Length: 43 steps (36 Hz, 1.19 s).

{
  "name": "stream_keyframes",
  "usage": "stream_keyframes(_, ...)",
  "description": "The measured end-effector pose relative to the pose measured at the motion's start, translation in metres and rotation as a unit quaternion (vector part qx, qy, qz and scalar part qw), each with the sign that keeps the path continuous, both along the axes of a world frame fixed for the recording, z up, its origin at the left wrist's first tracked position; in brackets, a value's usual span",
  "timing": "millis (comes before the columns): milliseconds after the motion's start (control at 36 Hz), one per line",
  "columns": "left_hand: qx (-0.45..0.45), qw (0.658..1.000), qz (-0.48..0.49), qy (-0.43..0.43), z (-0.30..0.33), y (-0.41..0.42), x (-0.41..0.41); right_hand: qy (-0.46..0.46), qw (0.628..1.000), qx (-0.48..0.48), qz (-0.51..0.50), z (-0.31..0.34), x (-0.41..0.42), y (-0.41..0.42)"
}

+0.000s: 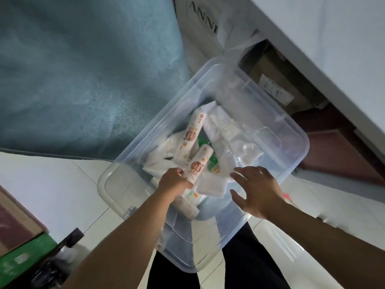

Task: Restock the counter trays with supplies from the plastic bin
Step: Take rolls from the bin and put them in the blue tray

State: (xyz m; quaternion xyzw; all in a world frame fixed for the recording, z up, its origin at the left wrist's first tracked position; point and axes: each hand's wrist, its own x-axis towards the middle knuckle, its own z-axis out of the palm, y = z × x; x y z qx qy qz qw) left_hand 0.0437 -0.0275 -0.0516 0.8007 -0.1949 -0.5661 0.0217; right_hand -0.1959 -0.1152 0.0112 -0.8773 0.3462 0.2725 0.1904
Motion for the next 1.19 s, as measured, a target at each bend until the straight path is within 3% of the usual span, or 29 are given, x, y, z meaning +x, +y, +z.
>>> stream_keyframes(56, -0.001, 0.991, 0.116, 0.067, 0.023, 0.003, 0.005, -0.023, 0.999, 0.004, -0.040, 0.003, 0.004, -0.001)
stream_keyframes(111, -0.023, 0.978, 0.175, 0.115, 0.048, 0.010, 0.009, -0.093, 0.985, 0.029, -0.143, 0.011, 0.014, -0.002)
stream_keyframes(194, -0.078, 0.953, 0.231, 0.179, 0.092, 0.018, 0.012, -0.182, 0.913, 0.101, -0.350, 0.032, 0.035, 0.002)
stream_keyframes(250, -0.105, 0.941, 0.247, 0.205, 0.119, 0.024, 0.008, -0.215, 0.811, 0.192, -0.509, 0.051, 0.049, 0.005)
stream_keyframes(333, -0.119, 0.936, 0.257, 0.207, 0.150, 0.032, -0.002, -0.261, 0.591, 0.386, -0.659, 0.080, 0.066, 0.009)
stream_keyframes(361, -0.125, 0.935, 0.262, 0.205, 0.158, 0.034, -0.008, -0.273, 0.545, 0.426, -0.668, 0.088, 0.068, 0.011)
stream_keyframes(389, -0.131, 0.933, 0.267, 0.201, 0.165, 0.036, -0.015, -0.289, 0.531, 0.444, -0.662, 0.095, 0.070, 0.013)
stream_keyframes(472, -0.145, 0.927, 0.294, 0.184, 0.178, 0.039, -0.038, -0.324, 0.585, 0.403, -0.625, 0.111, 0.072, 0.017)
stream_keyframes(611, -0.179, 0.934, 0.263, 0.163, 0.192, 0.040, -0.065, -0.325, 0.621, 0.369, -0.610, 0.120, 0.055, 0.014)
stream_keyframes(806, -0.119, 0.942, 0.209, 0.236, 0.178, 0.026, -0.052, -0.260, 0.716, 0.315, -0.567, 0.122, 0.024, -0.003)
stream_keyframes(917, -0.115, 0.944, 0.270, 0.150, 0.134, 0.011, -0.027, -0.202, 0.773, 0.235, -0.553, 0.117, 0.004, -0.003)
stream_keyframes(1056, -0.083, 0.991, 0.101, -0.008, 0.068, -0.015, -0.009, -0.130, 0.854, 0.112, -0.491, 0.102, -0.020, 0.001)
stream_keyframes(1194, -0.058, 0.996, 0.020, -0.069, 0.016, -0.042, -0.003, -0.100, 0.879, 0.057, -0.462, 0.083, -0.035, 0.010)
